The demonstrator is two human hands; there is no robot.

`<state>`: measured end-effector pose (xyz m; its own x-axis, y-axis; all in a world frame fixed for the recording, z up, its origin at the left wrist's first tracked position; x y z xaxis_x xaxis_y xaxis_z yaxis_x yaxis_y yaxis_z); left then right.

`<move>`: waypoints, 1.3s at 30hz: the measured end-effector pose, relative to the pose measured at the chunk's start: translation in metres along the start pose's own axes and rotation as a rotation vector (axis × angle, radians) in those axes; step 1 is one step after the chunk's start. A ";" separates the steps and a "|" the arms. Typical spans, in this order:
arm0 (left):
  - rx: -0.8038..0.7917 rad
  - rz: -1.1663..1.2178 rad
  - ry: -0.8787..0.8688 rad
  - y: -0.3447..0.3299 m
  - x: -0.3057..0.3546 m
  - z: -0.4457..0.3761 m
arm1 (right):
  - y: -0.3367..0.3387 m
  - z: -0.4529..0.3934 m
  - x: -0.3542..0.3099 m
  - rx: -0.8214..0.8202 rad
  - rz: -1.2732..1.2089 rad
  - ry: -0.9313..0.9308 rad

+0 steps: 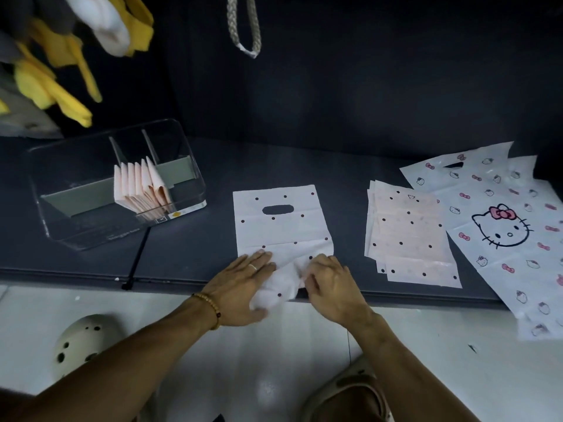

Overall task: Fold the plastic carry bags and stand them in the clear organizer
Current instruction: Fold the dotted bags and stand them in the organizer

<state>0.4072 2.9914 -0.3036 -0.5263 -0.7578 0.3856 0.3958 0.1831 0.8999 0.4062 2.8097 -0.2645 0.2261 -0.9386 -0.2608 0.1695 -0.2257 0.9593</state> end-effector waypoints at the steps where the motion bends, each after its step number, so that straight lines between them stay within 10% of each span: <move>1: 0.060 0.043 0.000 0.006 -0.001 0.000 | 0.004 -0.002 0.002 0.006 -0.094 -0.058; 10: 0.161 0.782 0.399 0.051 -0.035 -0.017 | 0.027 -0.019 0.022 0.002 -0.754 -0.326; 21: 0.306 1.297 0.660 0.047 -0.058 -0.032 | -0.008 -0.059 0.053 0.072 -0.431 -0.672; 36: 0.329 0.306 0.861 0.050 -0.072 -0.057 | -0.012 -0.069 0.070 0.031 -0.331 -0.779; 39: 0.444 0.026 0.675 0.059 -0.053 -0.055 | -0.013 -0.069 0.070 0.025 -0.341 -0.772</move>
<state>0.5001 3.0082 -0.2820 0.1034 -0.9386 0.3292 -0.0090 0.3301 0.9439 0.4857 2.7645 -0.3024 -0.5542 -0.7310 -0.3980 0.0867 -0.5263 0.8459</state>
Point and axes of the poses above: each hand's wrist, its own z-axis away from the middle knuckle, its own y-axis out of the back of the hand, x = y × z, the point moved 5 cm from there along -z, towards the middle knuckle, and after that the axes turned 6 degrees about z, right-handed, at the moved point
